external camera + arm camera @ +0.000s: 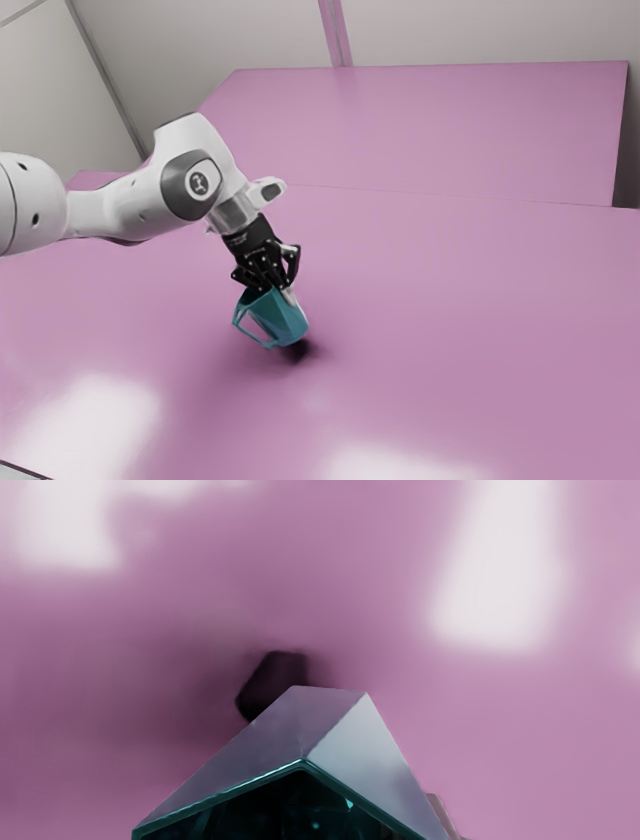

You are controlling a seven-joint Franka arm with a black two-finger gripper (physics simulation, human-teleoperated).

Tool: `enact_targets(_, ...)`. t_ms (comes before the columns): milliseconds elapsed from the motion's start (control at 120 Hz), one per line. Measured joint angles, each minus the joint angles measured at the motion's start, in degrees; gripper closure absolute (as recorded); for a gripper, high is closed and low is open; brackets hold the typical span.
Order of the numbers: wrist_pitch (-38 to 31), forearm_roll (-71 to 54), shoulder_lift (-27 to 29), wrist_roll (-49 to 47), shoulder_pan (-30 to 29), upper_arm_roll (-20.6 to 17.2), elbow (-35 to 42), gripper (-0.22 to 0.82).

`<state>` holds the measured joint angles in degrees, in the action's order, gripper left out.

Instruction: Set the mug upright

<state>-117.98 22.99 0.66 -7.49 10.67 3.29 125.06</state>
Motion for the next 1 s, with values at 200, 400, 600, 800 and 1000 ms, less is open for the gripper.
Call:
enact_targets(200, -2.9, -16.5, 1.8, -0.8, -0.3, 0.1, 0.1, 0.77)
enact_targets(400, -5.1, -25.7, 1.9, -1.4, -0.8, 0.0, 0.8, 0.77)
enact_targets(600, -6.5, -27.9, 0.8, -1.7, -0.6, 0.1, 2.1, 0.77)
enact_targets(800, -9.0, -28.3, -1.9, -2.0, -0.8, 0.4, 3.2, 0.77)
enact_targets(1000, -10.9, -28.1, -4.0, -2.2, -1.1, 1.0, 3.2, 0.77)
